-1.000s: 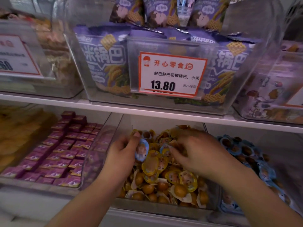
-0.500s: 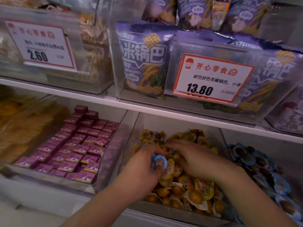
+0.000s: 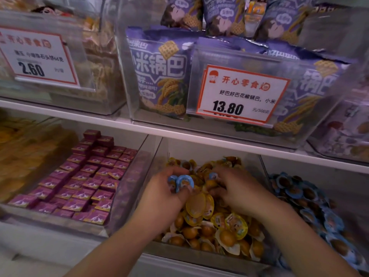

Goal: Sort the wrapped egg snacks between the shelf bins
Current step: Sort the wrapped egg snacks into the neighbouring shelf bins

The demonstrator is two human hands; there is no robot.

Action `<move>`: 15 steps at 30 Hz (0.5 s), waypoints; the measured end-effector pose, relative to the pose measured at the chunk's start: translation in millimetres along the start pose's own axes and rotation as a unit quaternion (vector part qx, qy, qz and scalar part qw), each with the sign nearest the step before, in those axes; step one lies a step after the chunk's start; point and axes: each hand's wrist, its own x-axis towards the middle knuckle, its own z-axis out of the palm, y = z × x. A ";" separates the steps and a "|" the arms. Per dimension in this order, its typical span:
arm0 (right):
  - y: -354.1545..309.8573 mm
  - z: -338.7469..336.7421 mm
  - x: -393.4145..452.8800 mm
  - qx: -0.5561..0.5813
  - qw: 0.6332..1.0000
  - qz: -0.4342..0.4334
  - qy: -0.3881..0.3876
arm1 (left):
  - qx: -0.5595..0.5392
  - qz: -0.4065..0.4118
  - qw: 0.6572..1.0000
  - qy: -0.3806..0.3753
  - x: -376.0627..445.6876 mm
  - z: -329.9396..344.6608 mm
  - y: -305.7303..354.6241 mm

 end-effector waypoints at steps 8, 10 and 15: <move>-17.6 -8.9 -8.9 0.206 0.976 0.022 0.068 | -0.162 -0.091 0.982 0.035 11.3 9.4 0.0; -17.8 -8.9 -11.9 0.249 0.964 0.067 0.059 | -0.158 -0.086 0.983 0.045 12.2 12.0 0.9; -16.9 -12.3 -17.7 0.315 0.937 0.141 0.053 | -0.121 -0.033 0.991 0.051 7.7 13.6 9.4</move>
